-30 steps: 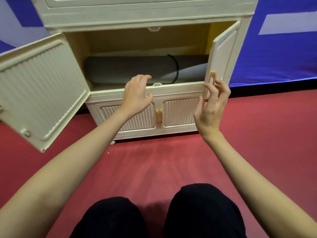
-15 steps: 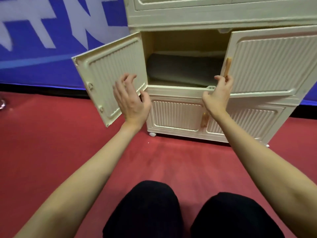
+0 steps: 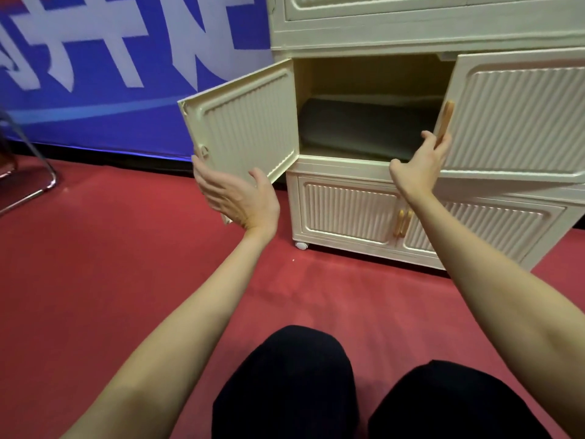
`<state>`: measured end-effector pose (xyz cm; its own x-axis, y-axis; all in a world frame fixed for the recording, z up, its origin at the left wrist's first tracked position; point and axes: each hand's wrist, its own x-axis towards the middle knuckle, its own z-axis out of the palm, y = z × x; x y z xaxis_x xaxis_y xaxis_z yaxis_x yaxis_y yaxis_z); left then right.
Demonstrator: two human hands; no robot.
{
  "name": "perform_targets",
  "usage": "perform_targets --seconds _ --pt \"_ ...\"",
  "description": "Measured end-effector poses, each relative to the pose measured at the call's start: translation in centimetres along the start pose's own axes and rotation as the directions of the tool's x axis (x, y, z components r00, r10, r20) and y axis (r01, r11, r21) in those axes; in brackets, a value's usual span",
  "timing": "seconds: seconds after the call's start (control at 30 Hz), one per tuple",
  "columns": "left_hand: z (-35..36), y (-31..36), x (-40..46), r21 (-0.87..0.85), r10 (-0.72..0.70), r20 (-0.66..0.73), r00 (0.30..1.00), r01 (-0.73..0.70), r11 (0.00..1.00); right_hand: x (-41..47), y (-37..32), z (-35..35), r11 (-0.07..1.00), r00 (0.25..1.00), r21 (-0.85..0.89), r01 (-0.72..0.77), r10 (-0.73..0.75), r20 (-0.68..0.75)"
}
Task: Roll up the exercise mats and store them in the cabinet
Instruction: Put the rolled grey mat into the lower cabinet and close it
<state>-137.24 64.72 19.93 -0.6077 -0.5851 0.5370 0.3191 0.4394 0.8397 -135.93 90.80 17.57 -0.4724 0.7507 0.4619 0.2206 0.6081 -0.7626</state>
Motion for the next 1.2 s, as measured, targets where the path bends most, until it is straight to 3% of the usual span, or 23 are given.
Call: perform_targets --seconds 0.1,0.2,0.3,0.43,0.6,0.83,0.97,1.2 --pt "0.0 0.0 -1.7 -0.011 0.097 -0.003 0.995 -0.097 0.995 -0.2 0.4 -0.5 1.0 0.999 0.005 0.031 -0.031 -0.023" --pt "-0.2 -0.3 -3.6 -0.214 0.269 0.136 0.954 -0.236 0.948 -0.4 0.8 -1.1 0.997 0.996 -0.001 0.078 -0.078 -0.036" --pt "0.3 -0.1 -5.2 -0.367 0.466 0.361 0.808 -0.336 0.868 -0.4 1.1 -2.1 0.996 0.995 0.002 0.086 -0.086 -0.05" --pt "2.5 1.6 -6.2 -0.404 0.52 0.562 0.643 -0.335 0.851 0.1 2.0 -3.5 0.994 0.993 0.027 0.106 -0.105 -0.063" --pt "5.8 4.2 -6.7 -0.521 0.668 0.625 0.403 -0.422 0.742 1.7 3.6 -5.2 0.963 0.966 -0.086 0.254 -0.257 -0.03" --pt "10.7 7.3 -7.0 -0.532 0.639 0.74 0.211 -0.398 0.747 4.9 4.3 -6.4 0.93 0.937 -0.136 0.341 -0.325 0.131" --pt "13.9 8.6 -7.2 -0.516 0.603 0.783 0.151 -0.381 0.767 6.7 4.1 -7.2 0.908 0.9 -0.128 0.398 -0.36 0.245" --pt "19.7 10.8 -8.0 -0.43 0.554 0.82 0.144 -0.483 0.763 8.9 3.9 -7.4 0.877 0.87 -0.186 0.443 -0.371 0.325"
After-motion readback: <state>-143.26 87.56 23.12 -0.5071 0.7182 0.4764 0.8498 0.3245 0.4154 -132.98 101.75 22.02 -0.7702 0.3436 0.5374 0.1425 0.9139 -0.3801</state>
